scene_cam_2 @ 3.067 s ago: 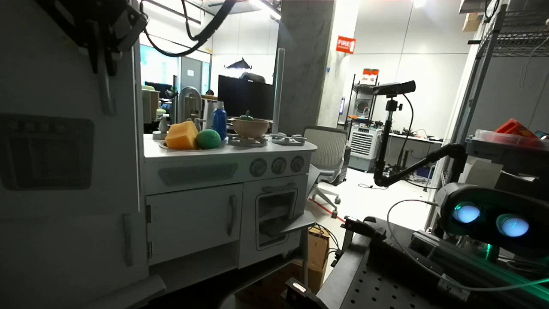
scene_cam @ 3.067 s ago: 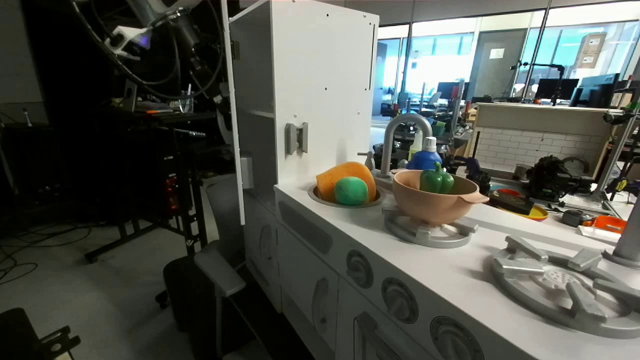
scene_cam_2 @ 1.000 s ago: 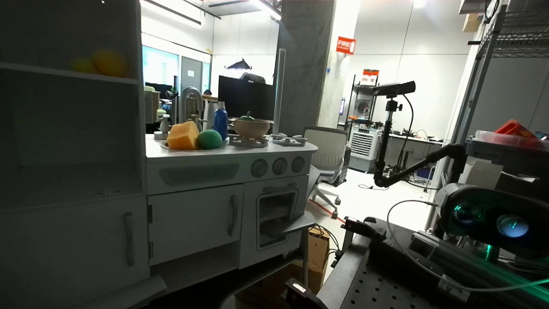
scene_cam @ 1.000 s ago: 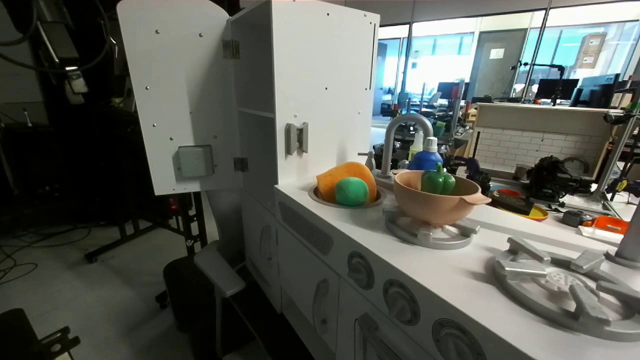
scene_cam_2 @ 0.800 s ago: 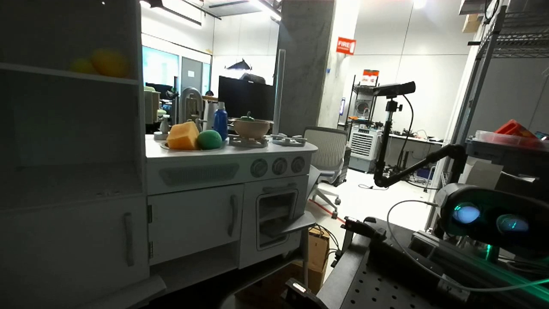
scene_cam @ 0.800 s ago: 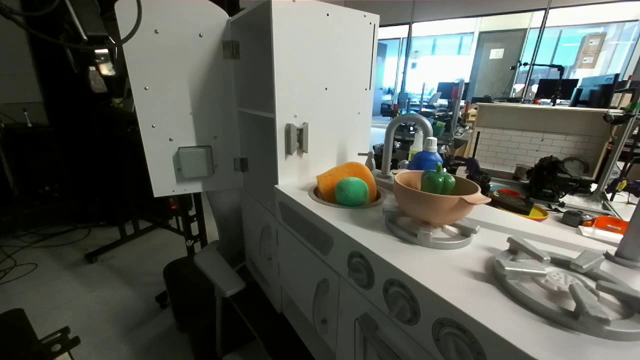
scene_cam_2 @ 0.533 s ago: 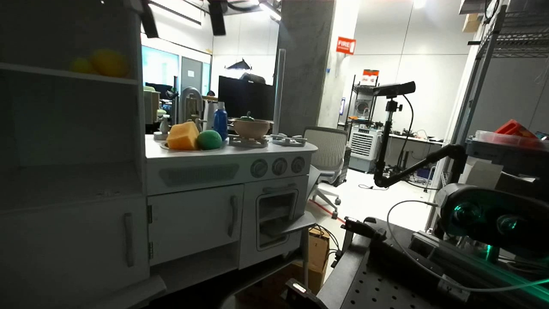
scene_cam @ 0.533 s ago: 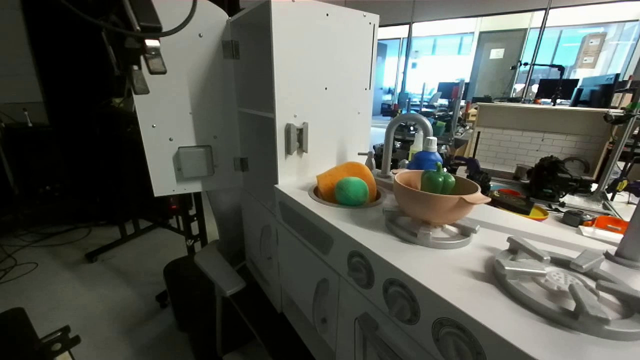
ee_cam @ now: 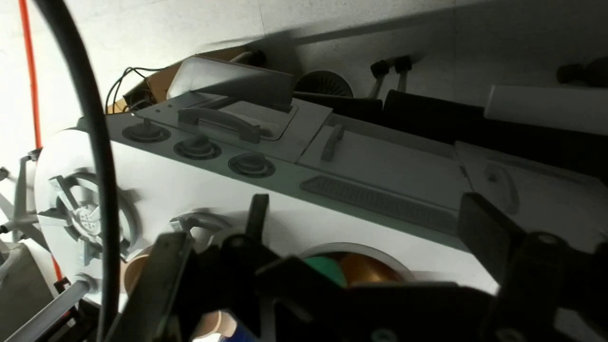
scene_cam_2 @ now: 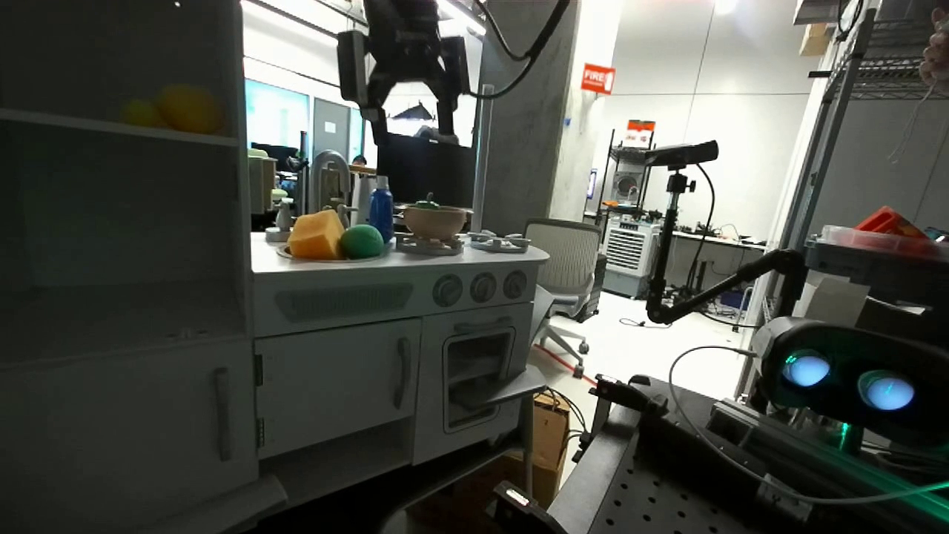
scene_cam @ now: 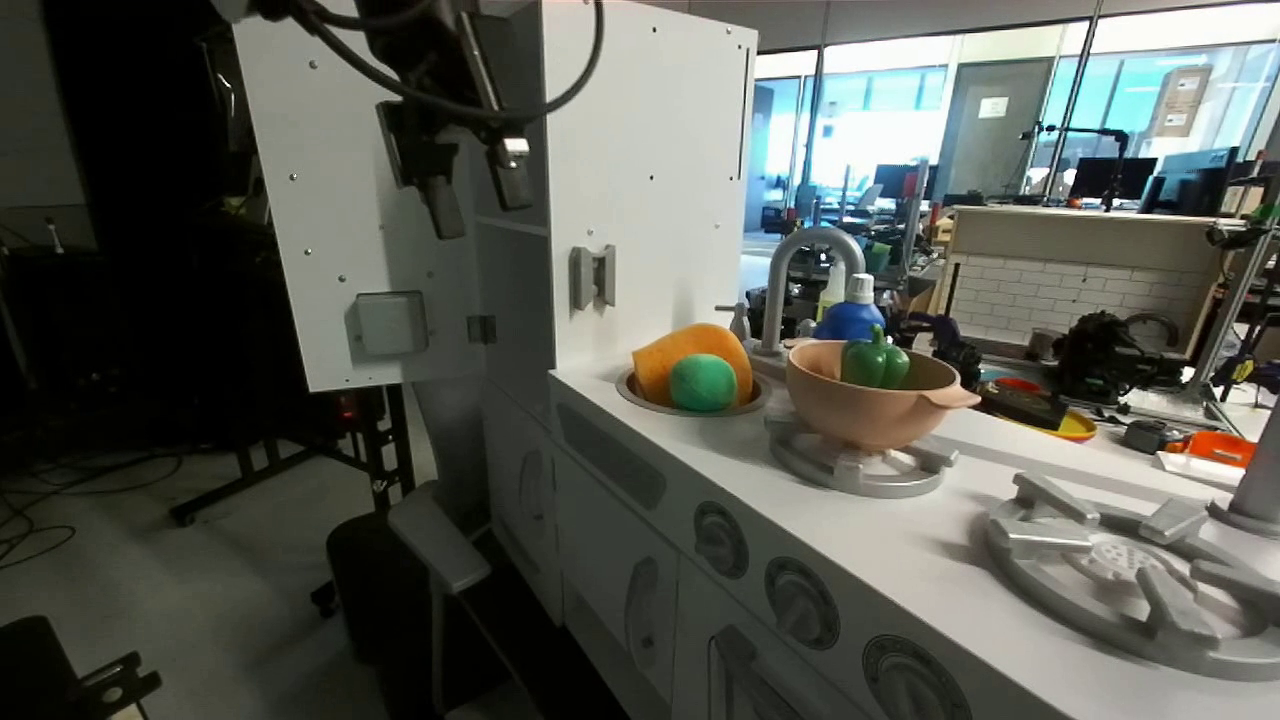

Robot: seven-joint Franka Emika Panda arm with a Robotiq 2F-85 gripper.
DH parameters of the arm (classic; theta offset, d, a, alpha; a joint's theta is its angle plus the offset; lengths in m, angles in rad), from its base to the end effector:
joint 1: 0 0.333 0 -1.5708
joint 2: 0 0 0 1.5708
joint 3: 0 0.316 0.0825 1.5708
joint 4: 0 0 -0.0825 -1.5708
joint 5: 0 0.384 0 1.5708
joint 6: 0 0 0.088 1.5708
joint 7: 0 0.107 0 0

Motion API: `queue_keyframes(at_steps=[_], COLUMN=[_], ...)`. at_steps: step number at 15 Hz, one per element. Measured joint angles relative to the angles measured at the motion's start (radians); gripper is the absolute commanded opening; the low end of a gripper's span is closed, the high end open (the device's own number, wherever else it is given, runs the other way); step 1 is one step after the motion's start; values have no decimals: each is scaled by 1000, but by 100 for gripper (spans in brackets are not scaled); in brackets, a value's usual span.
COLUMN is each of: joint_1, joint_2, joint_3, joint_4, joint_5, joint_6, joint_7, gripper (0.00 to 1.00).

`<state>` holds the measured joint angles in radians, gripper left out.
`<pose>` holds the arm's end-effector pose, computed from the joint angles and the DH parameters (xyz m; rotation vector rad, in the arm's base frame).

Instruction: Open the top cabinet on the left, place the green pear and yellow sponge on the bottom shelf of the open cabinet

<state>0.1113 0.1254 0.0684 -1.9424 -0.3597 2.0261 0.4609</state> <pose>0.5778 0.0834 0.4183 2.8279 -0.1633 0.0852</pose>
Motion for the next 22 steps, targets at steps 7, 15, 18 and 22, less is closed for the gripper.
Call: queue_keyframes(at_steps=[7, 15, 18, 22], joint_1=[-74, -118, -131, -134], joint_2=[120, 349, 443, 547], joint_3=[-66, -69, -68, -66], joint_4=[25, 208, 305, 420], joint_5=[21, 180, 209, 211], joint_6=[208, 351, 355, 355], joint_7=[-134, -403, -492, -549], gripper=[100, 100, 100, 100])
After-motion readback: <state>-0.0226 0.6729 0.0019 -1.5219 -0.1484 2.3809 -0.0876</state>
